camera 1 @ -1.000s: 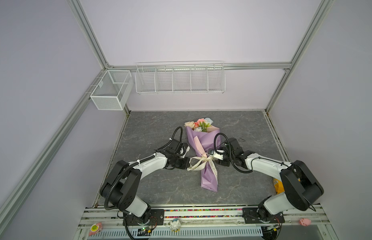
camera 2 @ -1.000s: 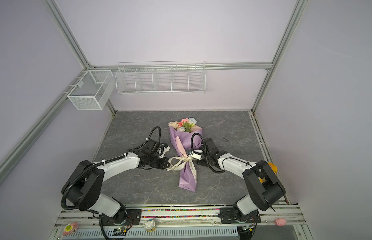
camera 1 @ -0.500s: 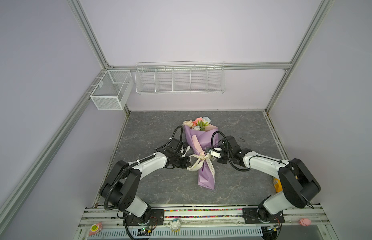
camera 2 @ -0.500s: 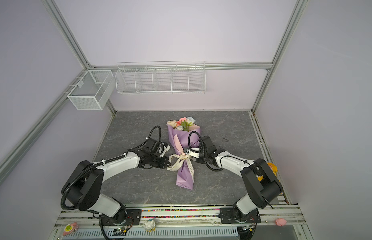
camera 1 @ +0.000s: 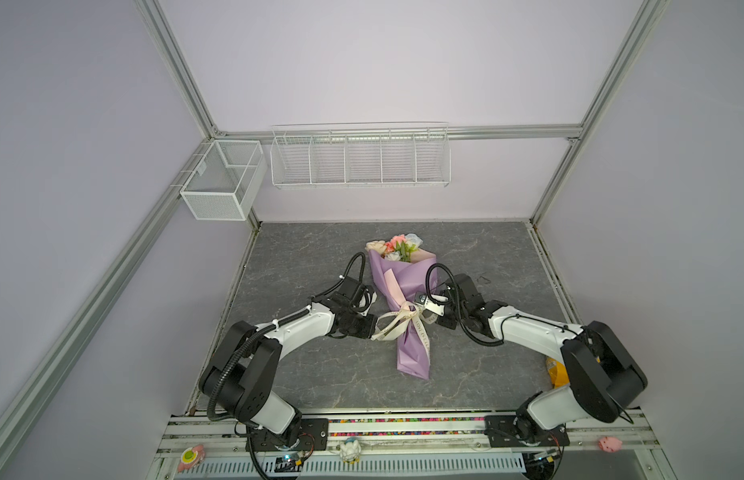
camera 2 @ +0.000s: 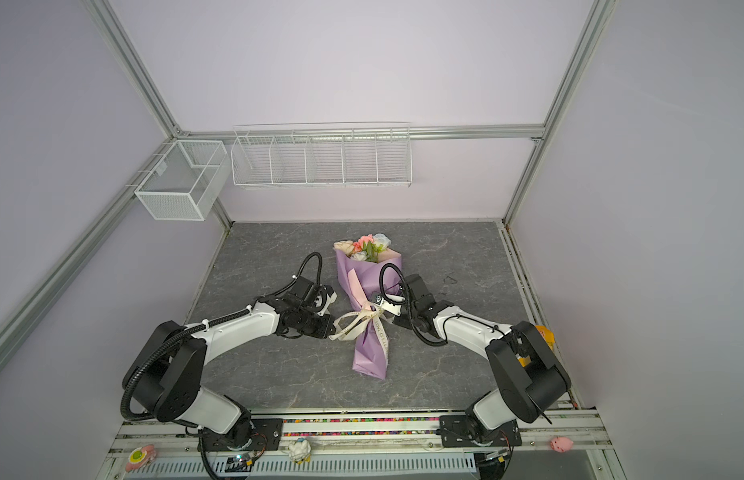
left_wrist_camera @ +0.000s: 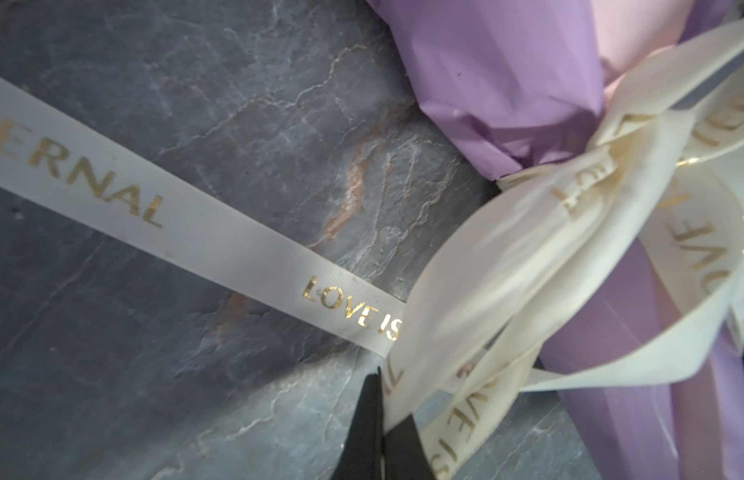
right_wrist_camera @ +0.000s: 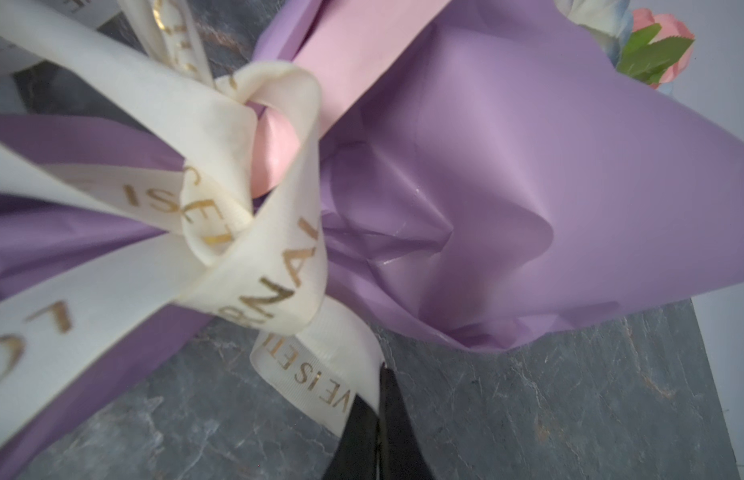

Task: Tie the bouquet of fake flowers

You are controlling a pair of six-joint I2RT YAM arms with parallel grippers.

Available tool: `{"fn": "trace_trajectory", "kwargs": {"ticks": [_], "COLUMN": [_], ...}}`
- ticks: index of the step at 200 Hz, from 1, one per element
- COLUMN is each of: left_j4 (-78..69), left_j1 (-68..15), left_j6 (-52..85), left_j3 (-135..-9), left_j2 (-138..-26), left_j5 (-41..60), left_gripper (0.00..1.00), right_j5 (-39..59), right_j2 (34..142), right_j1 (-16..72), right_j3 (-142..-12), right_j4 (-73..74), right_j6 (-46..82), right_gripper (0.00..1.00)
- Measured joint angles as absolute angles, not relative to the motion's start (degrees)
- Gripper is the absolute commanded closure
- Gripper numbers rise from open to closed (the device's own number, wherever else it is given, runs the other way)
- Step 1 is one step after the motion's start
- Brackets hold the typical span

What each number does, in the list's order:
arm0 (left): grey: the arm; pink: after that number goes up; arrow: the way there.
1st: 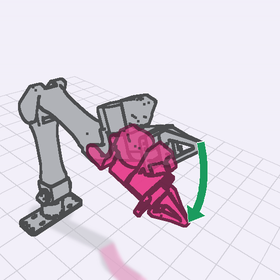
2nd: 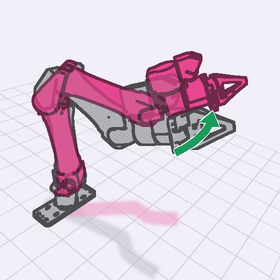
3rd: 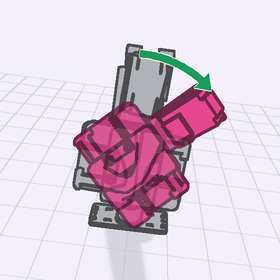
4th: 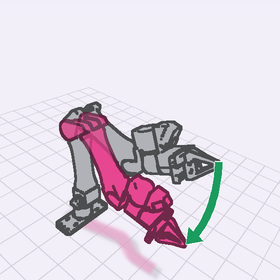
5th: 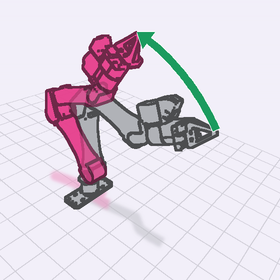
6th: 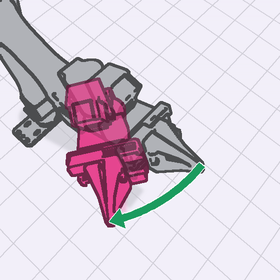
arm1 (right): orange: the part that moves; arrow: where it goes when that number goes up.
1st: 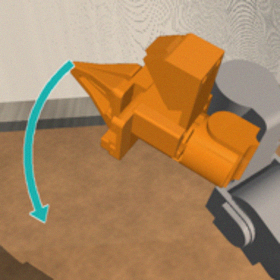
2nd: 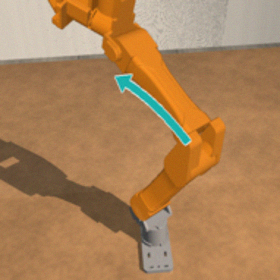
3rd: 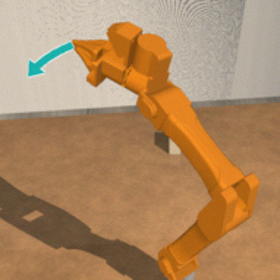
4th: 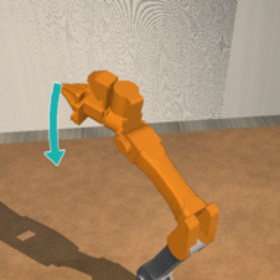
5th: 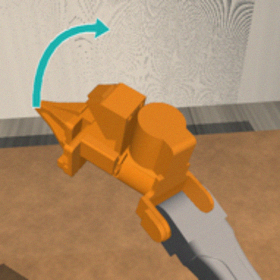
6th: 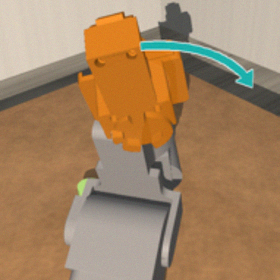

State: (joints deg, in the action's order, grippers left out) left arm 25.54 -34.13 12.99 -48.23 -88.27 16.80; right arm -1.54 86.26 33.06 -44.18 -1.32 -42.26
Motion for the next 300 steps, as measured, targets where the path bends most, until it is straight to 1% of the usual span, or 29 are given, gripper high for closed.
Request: {"fn": "trace_trajectory", "kwargs": {"ticks": [101,139,153,165,171,186,202,231,252,268,300], "left_j4": [29.34,29.69,29.34,28.91,28.82,28.32,27.51,25.82,25.80,26.09,26.79], "left_j1": [-34.13,-34.13,-34.13,-34.13,-34.13,-34.13,-34.13,-34.85,-37.41,-39.35,-40.53], "left_j6": [10.70,10.37,10.41,10.48,10.61,10.68,10.17,8.16,5.58,3.99,2.31], "left_j3": [-49.93,-50.78,-50.78,-50.78,-50.78,-50.76,-50.76,-51.16,-52.86,-55.83,-61.54], "left_j2": [-86.85,-86.85,-86.78,-86.59,-86.26,-84.58,-82.17,-80.25,-81.45,-84.27,-91.70], "left_j5": [11.99,12.12,12.82,13.15,13.23,13.10,13.04,13.50,14.46,15.73,15.55], "left_gripper": [1.00,1.00,0.94,0.78,0.73,0.66,0.64,0.64,0.69,0.73,0.78], "right_j5": [-4.84,-5.78,-5.30,-4.67,-4.38,-3.49,-2.96,-2.63,-2.50,-2.50,-2.50], "right_j2": [85.27,85.27,85.23,85.06,84.95,84.79,84.79,84.79,84.75,84.73,84.55], "right_j1": [32.18,31.86,31.86,31.88,31.90,32.03,32.18,32.42,32.51,32.51,32.51], "right_j3": [-43.88,-43.88,-43.88,-43.88,-43.88,-43.88,-43.88,-43.88,-43.88,-43.90,-43.90], "right_j4": [-0.08,-0.12,-0.23,-0.54,-0.67,-1.06,-1.58,-2.04,-2.26,-2.33,-2.74], "right_j6": [-39.62,-38.98,-39.00,-39.00,-39.00,-39.03,-39.03,-39.03,-39.03,-39.00,-39.03], "right_gripper": [0.93,0.93,0.93,0.93,0.93,0.93,0.93,0.93,0.93,0.93,0.93]}}
